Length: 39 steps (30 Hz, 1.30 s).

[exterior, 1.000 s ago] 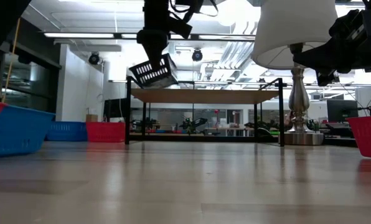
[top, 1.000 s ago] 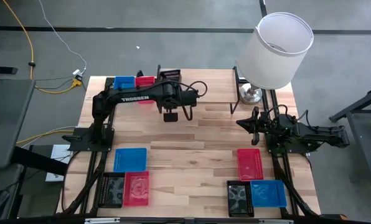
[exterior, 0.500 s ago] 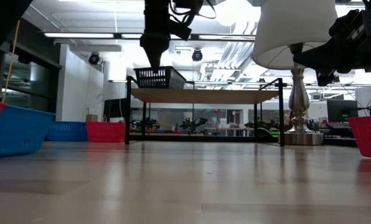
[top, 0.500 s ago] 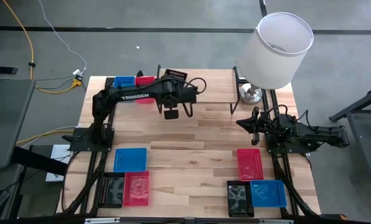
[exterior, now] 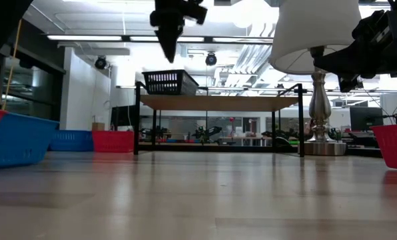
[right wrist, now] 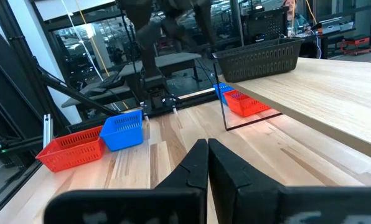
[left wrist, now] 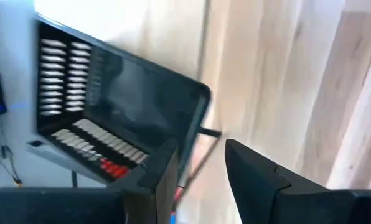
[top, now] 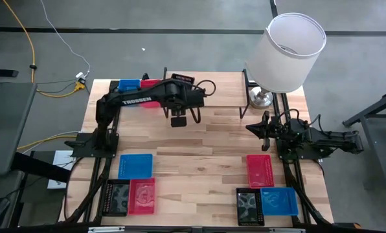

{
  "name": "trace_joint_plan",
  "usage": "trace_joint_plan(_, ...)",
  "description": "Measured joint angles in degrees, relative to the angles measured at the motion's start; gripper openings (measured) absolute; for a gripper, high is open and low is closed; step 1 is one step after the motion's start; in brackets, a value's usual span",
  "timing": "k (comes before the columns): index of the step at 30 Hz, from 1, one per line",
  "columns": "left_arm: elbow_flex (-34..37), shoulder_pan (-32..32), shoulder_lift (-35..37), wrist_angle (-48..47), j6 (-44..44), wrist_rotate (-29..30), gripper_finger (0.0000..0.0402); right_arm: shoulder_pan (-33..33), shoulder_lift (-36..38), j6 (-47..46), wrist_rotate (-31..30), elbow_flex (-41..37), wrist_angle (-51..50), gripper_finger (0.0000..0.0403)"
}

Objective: Stack baskets on shelf by color
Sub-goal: Put the top left black bin on the shelf

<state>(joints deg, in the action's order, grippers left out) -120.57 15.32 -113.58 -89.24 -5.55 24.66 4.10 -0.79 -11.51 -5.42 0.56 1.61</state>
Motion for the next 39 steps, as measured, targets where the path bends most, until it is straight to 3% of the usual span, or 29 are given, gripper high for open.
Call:
trace_joint_plan(4,-3.2,-0.1,0.0,2.5,-2.4,2.0,0.0127,0.0,0.0,0.0,0.0,0.0,0.0,0.0000)
trace_joint_plan(8,-3.6,0.5,0.1,10.8,-9.3,-0.4,0.0113,0.0,0.0,0.0,0.0,0.0,0.0,0.0000)
trace_joint_plan(11,-3.3,1.9,-0.1,19.0,-13.8,-2.8,0.0069,0.0,0.0,0.0,0.0,0.0,0.0,0.0000)
trace_joint_plan(13,-2.5,3.2,-0.8,24.2,-16.1,-1.3,0.0026,0.0,0.0,0.0,0.0,0.0,0.0,0.0000)
trace_joint_plan(15,-1.9,4.7,-1.6,27.1,-17.0,0.6,0.0009,0.0,0.0,0.0,0.0,0.0,0.0,0.0000)
trace_joint_plan(27,-1.8,15.2,-3.9,27.4,-19.0,-9.1,0.0001,0.0,0.0,0.0,0.0,0.0,0.0,0.0000)
trace_joint_plan(39,-1.8,15.7,-4.7,26.8,-23.3,-18.9,0.0000,0.0,0.0,0.0,0.0,0.0,0.0,0.0000)
